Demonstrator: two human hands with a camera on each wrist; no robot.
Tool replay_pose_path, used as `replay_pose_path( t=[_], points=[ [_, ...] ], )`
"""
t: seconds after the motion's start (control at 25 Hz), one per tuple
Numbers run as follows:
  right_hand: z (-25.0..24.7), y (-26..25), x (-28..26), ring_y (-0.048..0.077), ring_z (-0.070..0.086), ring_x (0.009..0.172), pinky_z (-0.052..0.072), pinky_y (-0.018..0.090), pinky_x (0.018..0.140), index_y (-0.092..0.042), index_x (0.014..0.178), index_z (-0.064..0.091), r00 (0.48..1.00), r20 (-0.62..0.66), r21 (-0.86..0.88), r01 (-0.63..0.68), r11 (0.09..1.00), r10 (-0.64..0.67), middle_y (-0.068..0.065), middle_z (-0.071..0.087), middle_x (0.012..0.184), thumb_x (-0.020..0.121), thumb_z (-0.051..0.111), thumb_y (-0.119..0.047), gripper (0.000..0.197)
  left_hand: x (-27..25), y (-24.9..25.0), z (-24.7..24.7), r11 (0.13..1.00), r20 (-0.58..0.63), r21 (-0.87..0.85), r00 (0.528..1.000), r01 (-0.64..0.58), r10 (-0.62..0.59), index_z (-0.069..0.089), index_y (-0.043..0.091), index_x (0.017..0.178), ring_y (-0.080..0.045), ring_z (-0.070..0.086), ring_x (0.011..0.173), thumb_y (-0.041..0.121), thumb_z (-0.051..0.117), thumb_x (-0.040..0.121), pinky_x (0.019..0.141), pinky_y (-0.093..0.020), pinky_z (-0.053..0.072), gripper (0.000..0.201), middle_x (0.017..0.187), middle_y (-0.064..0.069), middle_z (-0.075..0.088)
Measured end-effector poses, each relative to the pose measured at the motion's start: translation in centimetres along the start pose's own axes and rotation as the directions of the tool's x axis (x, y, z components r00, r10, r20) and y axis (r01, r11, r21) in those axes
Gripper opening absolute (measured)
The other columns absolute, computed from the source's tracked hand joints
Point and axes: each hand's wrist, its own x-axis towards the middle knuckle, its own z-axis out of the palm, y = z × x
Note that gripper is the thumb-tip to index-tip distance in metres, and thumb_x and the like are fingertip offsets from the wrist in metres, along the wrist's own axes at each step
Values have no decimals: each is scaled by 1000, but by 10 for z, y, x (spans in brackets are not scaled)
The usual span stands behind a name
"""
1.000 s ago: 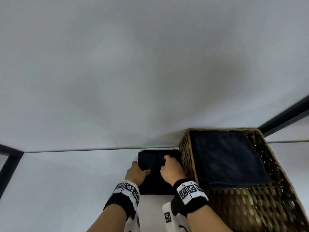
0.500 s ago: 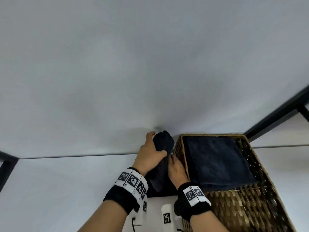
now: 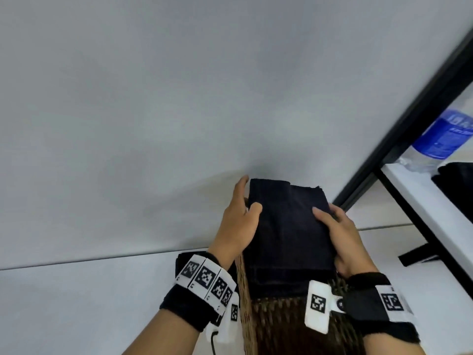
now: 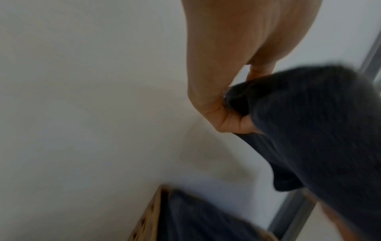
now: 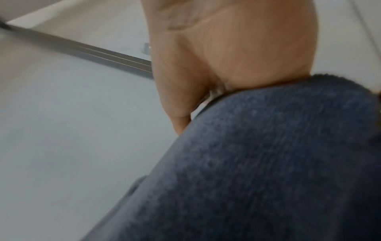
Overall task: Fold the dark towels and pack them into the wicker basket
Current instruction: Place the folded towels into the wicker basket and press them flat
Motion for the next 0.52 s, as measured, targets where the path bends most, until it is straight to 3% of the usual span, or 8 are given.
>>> replay_pose_path(
  t=[0.08,0.12,0.2,0.24,0.28,0.4,0.48,0.52],
  points=[
    [-23,12,11,21,64,104,53,38,89,-24,125,55,996,-58,-282,44,959,-63,2,64,119,87,68,-30,40,-2,-25,15,988,43,136,996,73,-79,19,39,147,-23,63,97,17,41,95,86,-30,52,60,123,-2,57],
    [-32,26,19,23,61,109,50,37,93,-24,129,52,991,-60,-502,70,862,-116,4,61,124,89,66,-32,44,-3,-41,22,962,61,257,992,92,-111,16,33,149,-26,58,112,19,42,97,96,-32,48,60,135,-5,49],
    [-37,59,29,29,50,126,41,37,105,-19,140,45,968,98,-872,195,450,-230,11,50,138,95,52,-40,50,-3,-65,35,781,135,624,983,17,-129,14,24,152,-33,39,134,31,40,100,110,-41,35,59,151,-13,27],
    [-37,76,33,31,44,133,37,39,109,-17,143,43,943,216,-926,280,252,-254,14,45,145,98,39,-45,53,-3,-73,42,632,186,772,974,-65,-128,13,22,153,-34,27,142,38,36,101,113,-45,27,59,157,-11,16],
    [-34,87,36,32,39,137,34,41,112,-17,143,43,915,312,-926,353,135,-254,14,41,149,99,24,-51,59,-2,-79,46,491,241,859,961,-148,-132,10,21,154,-31,13,147,42,30,102,116,-48,18,59,161,-8,7],
    [-24,96,42,27,29,144,26,43,116,-20,146,39,900,386,-919,394,-2,-204,9,36,154,94,-8,-55,78,3,-77,49,274,339,915,932,-295,-129,5,15,154,-26,-7,150,36,24,104,119,-52,0,58,163,-5,-3],
    [-20,99,44,27,32,143,26,44,116,-19,146,40,905,375,-926,373,-50,-200,9,40,152,95,-6,-54,77,11,-78,47,209,381,910,921,-358,-79,15,13,153,-27,1,150,25,31,101,118,-56,4,56,162,-7,8],
    [-18,102,44,28,35,141,28,44,115,-18,144,42,906,366,-930,360,-69,-214,10,43,150,96,-1,-53,74,11,-77,49,201,400,899,916,-390,-14,27,13,151,-27,13,149,25,32,97,117,-57,12,55,160,-9,21]
  ],
)
